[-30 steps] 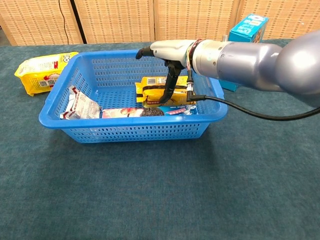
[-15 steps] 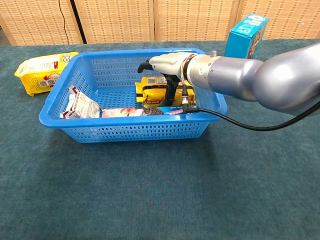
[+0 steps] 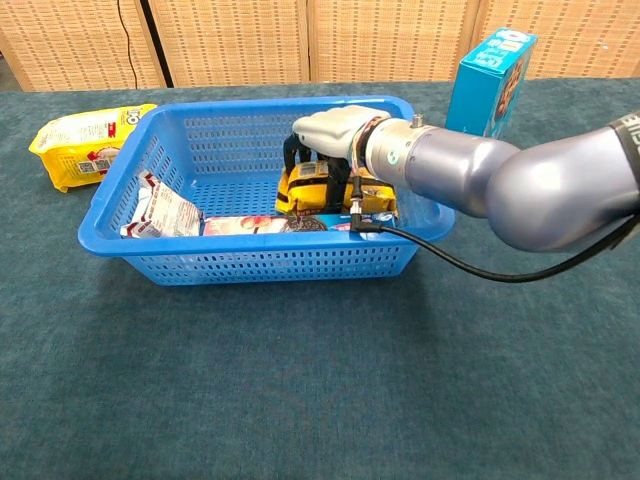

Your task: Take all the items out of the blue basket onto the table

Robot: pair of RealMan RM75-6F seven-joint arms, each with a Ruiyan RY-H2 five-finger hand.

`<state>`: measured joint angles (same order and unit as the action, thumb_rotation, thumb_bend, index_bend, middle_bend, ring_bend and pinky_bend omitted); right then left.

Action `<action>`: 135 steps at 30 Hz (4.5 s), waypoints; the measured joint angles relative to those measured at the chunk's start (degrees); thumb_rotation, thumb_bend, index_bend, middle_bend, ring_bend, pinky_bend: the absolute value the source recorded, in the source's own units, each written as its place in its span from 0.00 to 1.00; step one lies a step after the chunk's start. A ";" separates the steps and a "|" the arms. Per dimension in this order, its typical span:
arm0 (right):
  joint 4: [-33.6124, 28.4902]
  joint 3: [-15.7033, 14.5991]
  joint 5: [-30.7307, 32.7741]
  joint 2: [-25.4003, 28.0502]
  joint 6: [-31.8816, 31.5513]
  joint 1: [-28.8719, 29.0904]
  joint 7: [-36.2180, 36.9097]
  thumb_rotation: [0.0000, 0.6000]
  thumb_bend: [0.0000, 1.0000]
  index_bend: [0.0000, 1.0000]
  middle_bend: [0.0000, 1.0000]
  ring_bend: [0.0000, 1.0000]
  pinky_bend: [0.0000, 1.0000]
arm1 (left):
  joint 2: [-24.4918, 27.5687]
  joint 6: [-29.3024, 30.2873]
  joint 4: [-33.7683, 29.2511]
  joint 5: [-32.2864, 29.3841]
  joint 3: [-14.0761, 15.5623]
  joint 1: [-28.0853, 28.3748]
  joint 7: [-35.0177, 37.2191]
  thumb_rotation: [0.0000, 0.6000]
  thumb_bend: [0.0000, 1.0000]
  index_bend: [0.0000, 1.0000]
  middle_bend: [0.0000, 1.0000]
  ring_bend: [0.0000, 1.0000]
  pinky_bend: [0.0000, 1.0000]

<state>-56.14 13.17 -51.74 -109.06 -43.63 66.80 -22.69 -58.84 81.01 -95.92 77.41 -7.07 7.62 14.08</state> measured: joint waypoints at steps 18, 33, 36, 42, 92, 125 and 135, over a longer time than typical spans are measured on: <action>-22.49 1.92 -18.50 15.55 -19.92 -7.79 7.37 1.00 0.00 0.50 0.57 0.55 0.58 | 0.11 -0.90 -0.42 2.19 0.80 0.34 0.18 1.00 0.01 0.00 0.00 0.00 0.00; -37.90 -5.80 -28.67 37.20 -26.11 -22.48 7.62 1.00 0.00 0.48 0.57 0.55 0.58 | -0.06 -1.12 -1.45 3.83 1.72 0.60 -1.20 1.00 0.01 0.00 0.00 0.00 0.00; -35.26 -7.33 -29.74 37.11 -25.78 -23.74 8.72 1.00 0.00 0.45 0.54 0.52 0.56 | -0.16 -1.14 -1.58 3.86 1.79 0.63 -1.47 1.00 0.01 0.00 0.00 0.00 0.00; -31.76 -9.55 -28.72 37.94 -19.51 -24.46 10.56 1.00 0.00 0.09 0.07 0.03 0.14 | -0.20 -1.13 -1.69 3.79 1.83 0.64 -1.65 1.00 0.01 0.00 0.00 0.00 0.00; -32.71 -1.19 2.55 19.61 2.92 -0.85 -0.45 1.00 0.00 0.00 0.00 0.00 0.03 | -1.58 -4.30 -0.35 0.33 1.21 2.18 -4.55 1.00 0.01 0.00 0.00 0.00 0.00; -19.29 -3.01 0.22 12.78 -1.47 0.29 -3.05 1.00 0.00 0.00 0.00 0.00 0.02 | -1.38 -4.92 -0.04 0.21 1.29 2.32 -3.65 1.00 0.01 0.00 0.00 0.00 0.00; -33.78 -1.99 7.12 22.62 1.22 0.61 -4.24 1.00 0.00 0.00 0.00 0.00 0.00 | -1.43 -5.05 -0.21 0.59 1.49 2.45 -4.06 1.00 0.01 0.00 0.00 0.00 0.00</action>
<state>-89.92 11.18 -44.62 -86.44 -42.42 67.40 -26.93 -60.27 75.96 -96.13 78.01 -5.58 10.07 10.02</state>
